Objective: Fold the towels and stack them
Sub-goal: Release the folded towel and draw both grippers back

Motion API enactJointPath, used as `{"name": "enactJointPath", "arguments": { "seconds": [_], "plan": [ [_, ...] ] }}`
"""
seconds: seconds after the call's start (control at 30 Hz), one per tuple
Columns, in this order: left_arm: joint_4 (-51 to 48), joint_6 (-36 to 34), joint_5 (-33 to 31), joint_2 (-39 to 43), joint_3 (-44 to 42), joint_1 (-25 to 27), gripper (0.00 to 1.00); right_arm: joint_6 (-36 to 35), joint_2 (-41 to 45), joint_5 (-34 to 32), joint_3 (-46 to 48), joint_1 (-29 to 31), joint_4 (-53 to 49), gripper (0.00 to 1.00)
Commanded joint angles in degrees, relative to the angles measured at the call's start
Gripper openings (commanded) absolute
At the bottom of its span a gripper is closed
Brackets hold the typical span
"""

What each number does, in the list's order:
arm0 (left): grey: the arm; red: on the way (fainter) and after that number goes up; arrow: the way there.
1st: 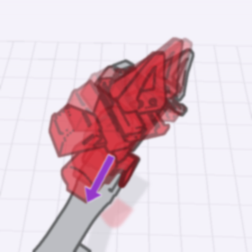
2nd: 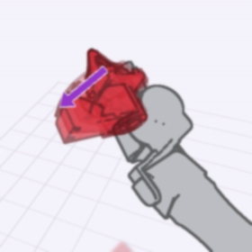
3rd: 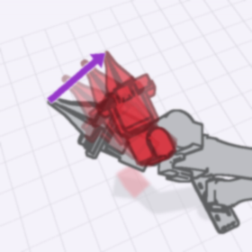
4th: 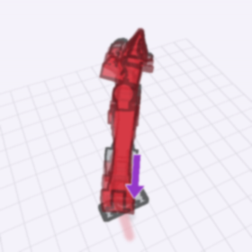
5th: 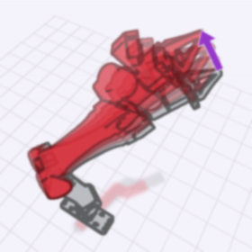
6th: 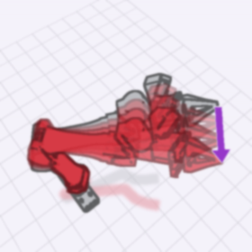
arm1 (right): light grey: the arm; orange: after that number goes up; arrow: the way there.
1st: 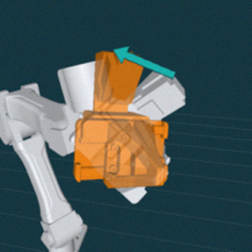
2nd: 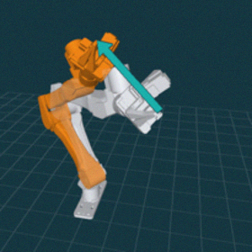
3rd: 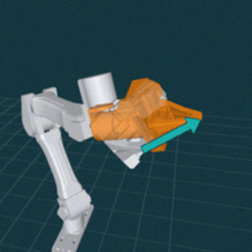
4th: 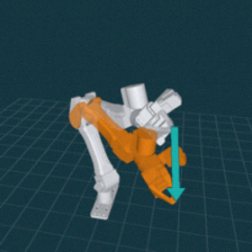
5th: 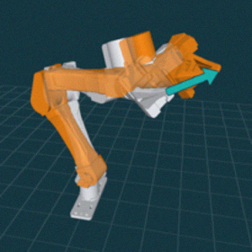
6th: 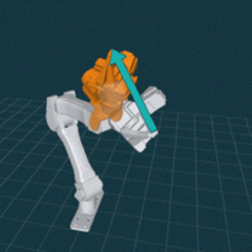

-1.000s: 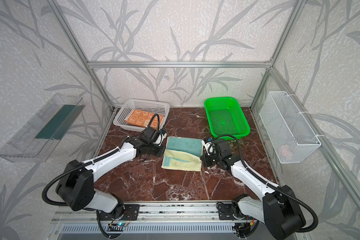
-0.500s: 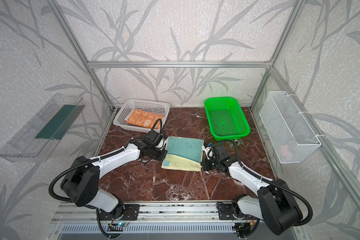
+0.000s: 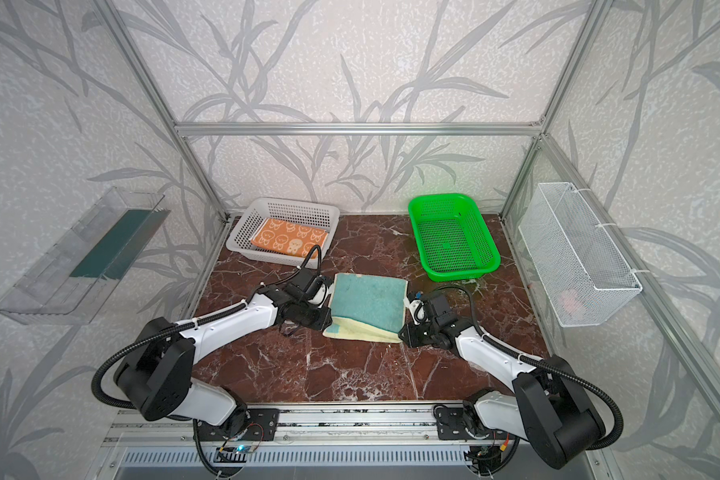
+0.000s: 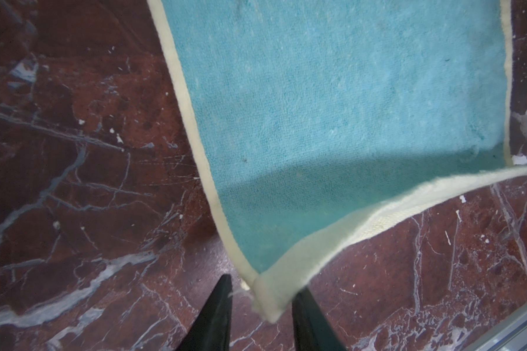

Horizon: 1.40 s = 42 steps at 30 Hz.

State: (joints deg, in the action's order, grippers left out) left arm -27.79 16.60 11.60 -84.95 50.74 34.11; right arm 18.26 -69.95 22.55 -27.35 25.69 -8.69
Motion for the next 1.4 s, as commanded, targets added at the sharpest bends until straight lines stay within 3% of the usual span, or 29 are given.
{"name": "enactJointPath", "arguments": {
  "seconds": [0.0, 0.27, 0.37, 0.4, 0.43, 0.47, 0.6, 0.73, 0.93, 1.17, 1.37],
  "plan": [
    [-0.5, 1.6, -0.2, 3.5, -1.3, 0.3, 0.38, 1.0, 3.5, -0.5, 1.3, 0.4, -0.7, 0.3],
    [2.5, 2.8, -3.1, 8.8, -3.5, 0.4, 0.47, 1.0, 10.5, -2.7, 1.9, 0.4, -0.2, 0.45],
    [5.3, 3.5, -5.8, 8.6, -3.4, 0.4, 0.65, -0.4, 11.5, -4.3, 1.1, 0.5, 0.5, 0.47],
    [6.7, 4.0, -7.1, 8.3, -3.5, 0.4, 0.76, -1.3, 11.4, -4.8, 0.5, 0.5, 0.4, 0.48],
    [7.6, 4.5, -8.0, 7.9, -3.3, 0.2, 0.97, -2.3, 11.2, -5.2, -0.4, 0.5, -0.2, 0.48],
    [7.8, 4.8, -9.2, 7.6, -2.8, 0.1, 0.99, -3.3, 11.0, -5.4, -1.3, 0.5, -0.8, 0.48],
    [7.9, 3.3, -10.9, 4.9, 0.8, -0.5, 0.99, -7.4, 9.3, -8.5, -5.2, 0.4, -2.5, 0.49],
    [6.0, -3.1, -12.7, 0.0, 6.6, -0.6, 0.99, -10.5, 5.3, -11.5, -9.6, -0.2, -2.9, 0.49],
    [-1.7, -11.2, -18.6, -10.7, 20.0, -0.9, 0.9, -18.1, -6.6, -9.1, -19.8, -2.3, -6.4, 0.49],
    [-13.8, -19.8, -18.8, -24.8, 37.8, -2.0, 0.85, -31.6, -18.2, -9.6, -29.7, -3.3, -9.3, 0.49],
    [-18.7, -22.5, -15.4, -33.5, 46.9, -4.7, 0.77, -34.8, -27.5, -9.9, -38.4, -5.2, -14.3, 0.49]
  ]
}}
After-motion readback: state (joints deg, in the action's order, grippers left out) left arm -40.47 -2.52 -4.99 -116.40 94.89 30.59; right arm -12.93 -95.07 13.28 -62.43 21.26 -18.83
